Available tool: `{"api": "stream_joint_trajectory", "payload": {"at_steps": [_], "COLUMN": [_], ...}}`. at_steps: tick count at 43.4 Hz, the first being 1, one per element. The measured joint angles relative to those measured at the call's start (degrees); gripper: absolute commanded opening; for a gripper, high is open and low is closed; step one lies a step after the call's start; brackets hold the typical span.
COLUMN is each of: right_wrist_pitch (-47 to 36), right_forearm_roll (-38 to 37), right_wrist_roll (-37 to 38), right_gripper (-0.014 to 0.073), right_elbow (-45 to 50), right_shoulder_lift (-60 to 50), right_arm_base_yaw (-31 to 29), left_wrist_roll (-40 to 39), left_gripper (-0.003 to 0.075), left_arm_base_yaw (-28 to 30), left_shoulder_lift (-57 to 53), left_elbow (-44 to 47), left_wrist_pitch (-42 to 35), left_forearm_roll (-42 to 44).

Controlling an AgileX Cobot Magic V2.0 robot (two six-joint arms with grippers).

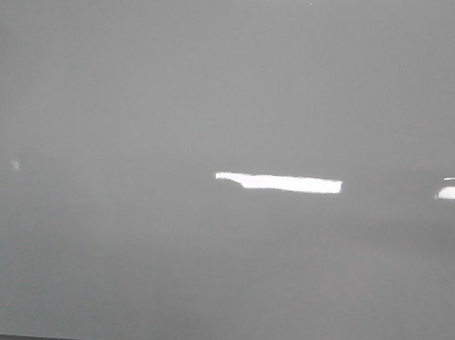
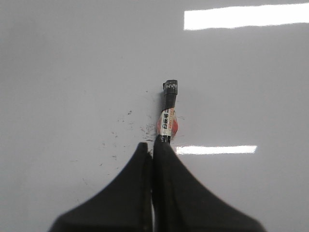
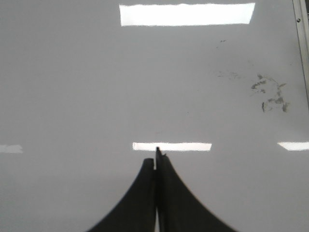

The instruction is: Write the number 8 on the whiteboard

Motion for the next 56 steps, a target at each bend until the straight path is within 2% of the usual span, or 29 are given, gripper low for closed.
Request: {"api": "stream_joint_trajectory", "payload": {"at_steps": [43,56], "right_wrist_pitch": [-0.34,3.23], "right_forearm_roll": [0.00,0.00], "right_wrist_roll": [0.00,0.00], "right_gripper": [-0.0108,-0.0108], "right_elbow": [0.00,-0.55], "right_shoulder_lift": [0.00,0.00], "right_arm_base_yaw": [0.00,0.00], "left_wrist_roll": [0.00,0.00], "left_gripper": [-0.0020,-0.0021], "left_arm_base_yaw": [0.00,0.00], "left_shoulder_lift": [0.00,0.00], "left_elbow": [0.00,-0.55], "left_wrist_pitch": [0.00,-0.70], "left_forearm_roll": [0.00,0.00]}}
